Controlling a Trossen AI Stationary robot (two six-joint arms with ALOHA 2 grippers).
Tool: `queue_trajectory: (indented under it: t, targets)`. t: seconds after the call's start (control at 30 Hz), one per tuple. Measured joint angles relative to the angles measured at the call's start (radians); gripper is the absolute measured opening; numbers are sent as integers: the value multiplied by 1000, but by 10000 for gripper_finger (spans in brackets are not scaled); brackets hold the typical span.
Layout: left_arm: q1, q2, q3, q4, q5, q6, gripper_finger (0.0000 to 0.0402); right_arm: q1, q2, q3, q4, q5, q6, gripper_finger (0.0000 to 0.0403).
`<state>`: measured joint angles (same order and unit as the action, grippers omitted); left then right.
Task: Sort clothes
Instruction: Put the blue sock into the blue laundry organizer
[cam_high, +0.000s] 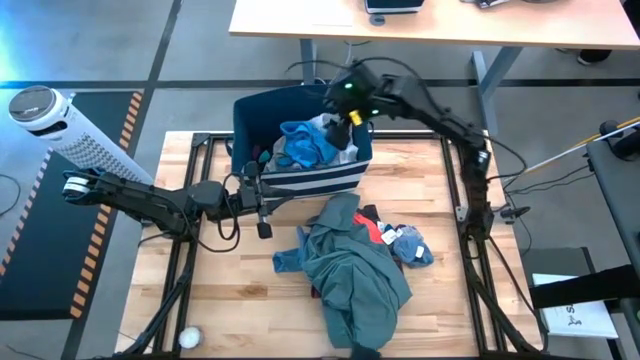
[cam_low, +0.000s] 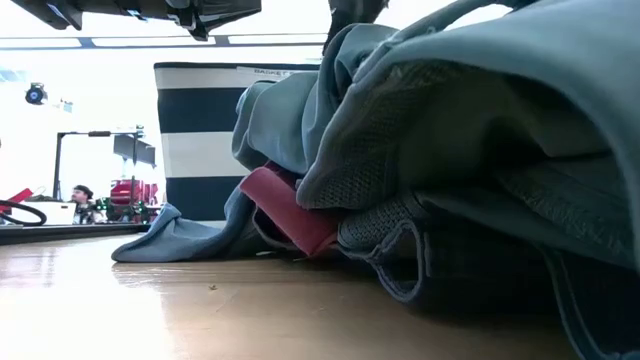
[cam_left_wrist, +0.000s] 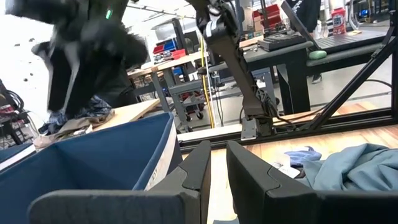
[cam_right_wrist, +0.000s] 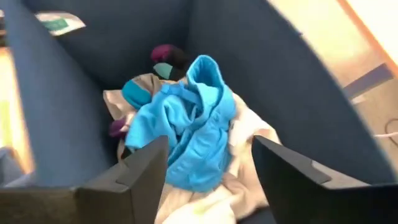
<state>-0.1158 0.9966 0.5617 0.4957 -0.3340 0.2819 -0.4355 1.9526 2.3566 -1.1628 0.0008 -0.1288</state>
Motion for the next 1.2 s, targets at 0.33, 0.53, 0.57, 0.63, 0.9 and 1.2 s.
queue_trajectory:
  t: [0.33, 0.53, 0.57, 0.63, 0.9, 1.2]
  targets:
    - [0, 0, 0, 1, 0, -3, 39, 90, -155, -21, -250, 104, -101, 11]
    - [0, 0, 0, 3, 0, -3, 39, 128, -279, -220, -182, 101, -95, 2]
    - [0, 0, 0, 3, 0, -3, 39, 132, -312, -281, -140, 102, -99, 2]
    - [0, 0, 0, 4, 0, -3, 39, 138, -380, -416, -46, 104, -99, 1]
    - [0, 0, 0, 6, 0, -3, 39, 175, -711, -988, 356, 100, -25, 0]
    - [-44, 0, 62, -254, -44, -61, 5, 264, -1022, -1366, 580, 106, 62, 0]
